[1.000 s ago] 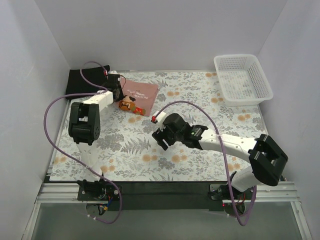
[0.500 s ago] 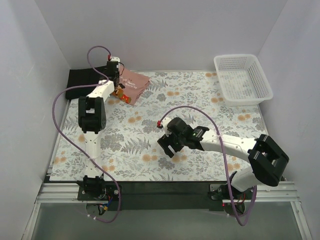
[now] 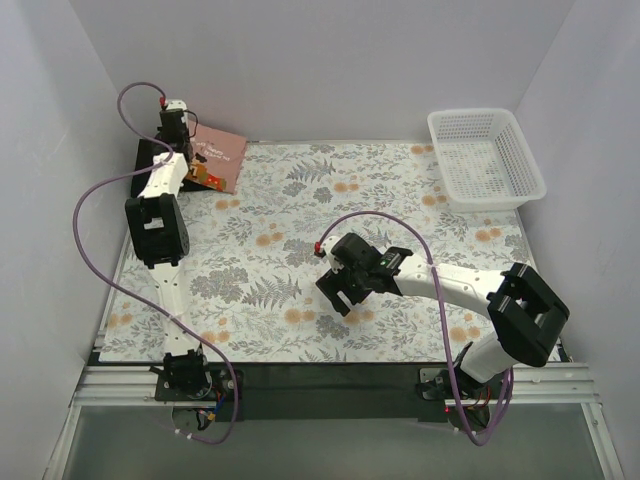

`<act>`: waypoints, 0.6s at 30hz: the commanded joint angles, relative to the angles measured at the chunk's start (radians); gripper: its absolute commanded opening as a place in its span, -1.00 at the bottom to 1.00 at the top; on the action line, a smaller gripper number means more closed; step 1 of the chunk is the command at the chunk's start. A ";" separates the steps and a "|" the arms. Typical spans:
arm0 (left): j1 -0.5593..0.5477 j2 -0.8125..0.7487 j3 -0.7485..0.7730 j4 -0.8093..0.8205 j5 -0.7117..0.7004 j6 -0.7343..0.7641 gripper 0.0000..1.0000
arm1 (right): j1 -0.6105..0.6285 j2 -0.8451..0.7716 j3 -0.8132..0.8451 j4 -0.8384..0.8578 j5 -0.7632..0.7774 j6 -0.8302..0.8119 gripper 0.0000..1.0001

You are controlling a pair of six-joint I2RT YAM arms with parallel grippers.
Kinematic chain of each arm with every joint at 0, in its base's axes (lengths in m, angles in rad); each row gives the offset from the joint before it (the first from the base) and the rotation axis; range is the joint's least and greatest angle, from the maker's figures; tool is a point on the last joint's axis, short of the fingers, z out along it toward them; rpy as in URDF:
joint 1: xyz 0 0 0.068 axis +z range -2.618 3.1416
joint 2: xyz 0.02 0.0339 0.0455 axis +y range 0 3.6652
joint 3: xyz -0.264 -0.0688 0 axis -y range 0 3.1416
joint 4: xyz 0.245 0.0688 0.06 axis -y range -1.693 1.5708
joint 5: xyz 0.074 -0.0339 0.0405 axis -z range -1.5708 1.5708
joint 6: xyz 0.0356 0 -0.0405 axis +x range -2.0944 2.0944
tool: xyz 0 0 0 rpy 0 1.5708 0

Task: Fold and stack the t-shirts
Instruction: Neatly place the folded tshirt to the corner

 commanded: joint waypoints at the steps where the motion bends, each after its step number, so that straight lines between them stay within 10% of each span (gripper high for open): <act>1: 0.042 -0.109 0.029 0.003 0.009 0.006 -1.00 | -0.006 0.002 0.039 -0.029 0.007 0.009 0.80; 18: 0.182 -0.075 -0.064 0.124 -0.056 -0.207 -1.00 | -0.006 0.018 0.042 -0.046 0.012 0.016 0.81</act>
